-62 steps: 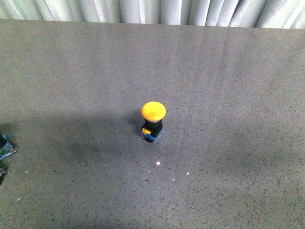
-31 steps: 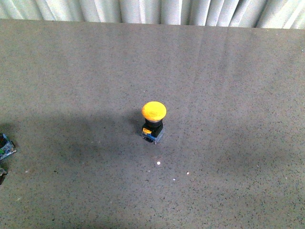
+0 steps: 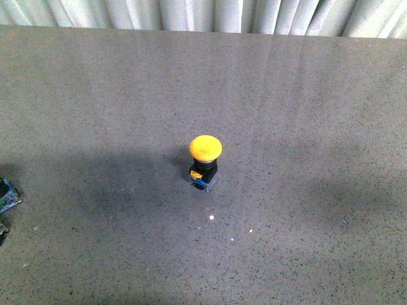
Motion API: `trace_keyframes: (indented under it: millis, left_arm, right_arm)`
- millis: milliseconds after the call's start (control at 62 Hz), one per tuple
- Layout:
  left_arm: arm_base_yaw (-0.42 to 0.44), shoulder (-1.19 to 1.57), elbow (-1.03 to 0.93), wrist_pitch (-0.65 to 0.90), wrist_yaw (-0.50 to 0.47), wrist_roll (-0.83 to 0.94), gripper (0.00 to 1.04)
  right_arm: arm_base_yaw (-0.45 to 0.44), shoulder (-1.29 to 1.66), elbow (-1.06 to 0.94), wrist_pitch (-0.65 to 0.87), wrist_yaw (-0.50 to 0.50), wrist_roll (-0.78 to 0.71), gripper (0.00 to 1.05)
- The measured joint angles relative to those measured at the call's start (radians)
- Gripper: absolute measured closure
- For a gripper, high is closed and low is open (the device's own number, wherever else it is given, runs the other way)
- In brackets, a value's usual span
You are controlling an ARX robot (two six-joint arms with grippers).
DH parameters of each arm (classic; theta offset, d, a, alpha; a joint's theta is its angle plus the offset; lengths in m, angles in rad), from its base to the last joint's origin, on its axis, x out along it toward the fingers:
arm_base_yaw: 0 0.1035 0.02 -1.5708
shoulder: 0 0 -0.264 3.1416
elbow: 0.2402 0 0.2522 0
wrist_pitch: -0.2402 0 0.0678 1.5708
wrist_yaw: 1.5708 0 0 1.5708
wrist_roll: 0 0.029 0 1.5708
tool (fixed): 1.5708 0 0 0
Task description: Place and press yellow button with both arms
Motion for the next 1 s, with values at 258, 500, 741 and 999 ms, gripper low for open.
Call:
trace_keyframes:
  millis: [258,500,741,999]
  left_arm:
    - [0.0,0.0,0.0,0.0,0.0,0.0,0.09]
    - [0.0,0.0,0.0,0.0,0.0,0.0,0.09]
    - [0.0,0.0,0.0,0.0,0.0,0.0,0.09]
    - [0.0,0.0,0.0,0.0,0.0,0.0,0.09]
  right_arm:
    - [0.161,0.525,0.146,0.37,-0.035,-0.158,0.09]
    - [0.372,0.839,0.431,0.257,-0.044,-0.175,0.09]
    - [0.423,0.961,0.575,0.161,-0.059,-0.12,0.09]
    - [0.481,1.025,0.653,0.12,-0.054,-0.105,0.14]
